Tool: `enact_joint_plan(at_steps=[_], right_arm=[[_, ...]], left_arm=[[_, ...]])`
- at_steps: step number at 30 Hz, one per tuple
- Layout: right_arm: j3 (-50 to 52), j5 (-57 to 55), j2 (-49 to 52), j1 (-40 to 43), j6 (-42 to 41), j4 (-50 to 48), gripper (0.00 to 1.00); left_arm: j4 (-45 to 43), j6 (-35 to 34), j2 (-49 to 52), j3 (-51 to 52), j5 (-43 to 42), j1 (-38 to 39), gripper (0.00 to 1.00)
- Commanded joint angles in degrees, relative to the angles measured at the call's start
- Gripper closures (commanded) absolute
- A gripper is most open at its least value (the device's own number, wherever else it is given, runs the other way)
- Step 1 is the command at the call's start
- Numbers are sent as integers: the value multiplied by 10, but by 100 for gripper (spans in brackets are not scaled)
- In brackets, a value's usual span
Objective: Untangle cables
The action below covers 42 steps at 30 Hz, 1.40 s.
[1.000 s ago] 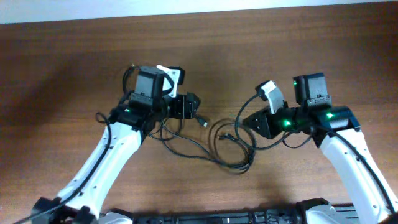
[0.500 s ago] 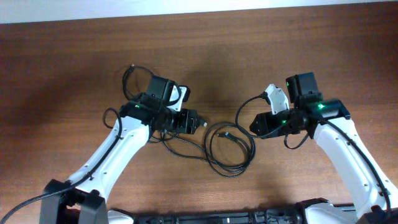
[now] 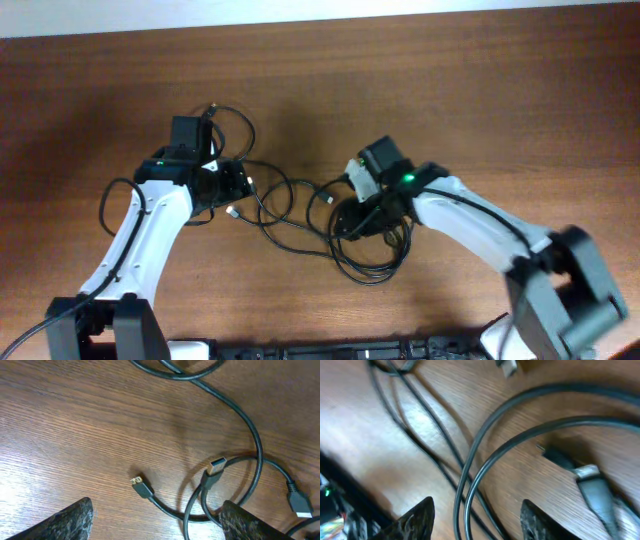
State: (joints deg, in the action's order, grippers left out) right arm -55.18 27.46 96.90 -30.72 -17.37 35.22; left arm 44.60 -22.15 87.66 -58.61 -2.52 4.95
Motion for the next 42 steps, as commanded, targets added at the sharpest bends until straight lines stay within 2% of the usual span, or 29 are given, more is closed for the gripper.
enact_joint_plan(at_steps=[1, 6, 9, 13, 15, 16, 18, 20, 22, 27, 29, 31, 33, 35, 42], right_arm=[[-1, 2, 53, -15, -57, -28, 53], [-1, 5, 64, -15, -57, -46, 72], [-1, 49, 64, -16, -57, -51, 87], [-1, 132, 64, -16, -45, -103, 92], [-3, 238, 62, -10, 34, -155, 87], [-16, 279, 55, 3, 52, -166, 88], [-51, 291, 22, 37, 83, -165, 96], [-96, 288, -42, 68, 115, -159, 96], [-132, 245, -115, 93, 114, -153, 96], [-210, 42, -327, 146, 114, -144, 96], [-218, -117, -406, 163, 114, -144, 96], [-218, -262, -444, 181, 114, -116, 96], [-217, -384, -440, 209, 114, -54, 96], [-217, -430, -409, 243, 114, -3, 96], [-217, -394, -161, 389, 114, 118, 96]], left_arm=[[1, -6, 5, -4, 4, -2, 18], [1, -6, 5, -3, 4, -2, 18], [1, -6, 5, -4, -5, -2, 18], [1, -6, 5, -4, -11, -2, 18], [1, -6, 5, -4, -11, -2, 18], [1, -6, 5, -4, -11, -2, 18], [1, -6, 5, -4, -11, -2, 18], [1, -5, 5, -4, -11, -2, 18], [1, -6, 5, -4, -11, -2, 18], [-2, -6, 5, -4, -11, -2, 18], [-2, -6, 5, -4, -11, -2, 18], [-2, -6, 5, -3, -11, -2, 18], [-2, -6, 5, -4, -11, -2, 18], [-2, -6, 5, -4, -11, -2, 18], [-2, -6, 5, -4, -11, -2, 18]])
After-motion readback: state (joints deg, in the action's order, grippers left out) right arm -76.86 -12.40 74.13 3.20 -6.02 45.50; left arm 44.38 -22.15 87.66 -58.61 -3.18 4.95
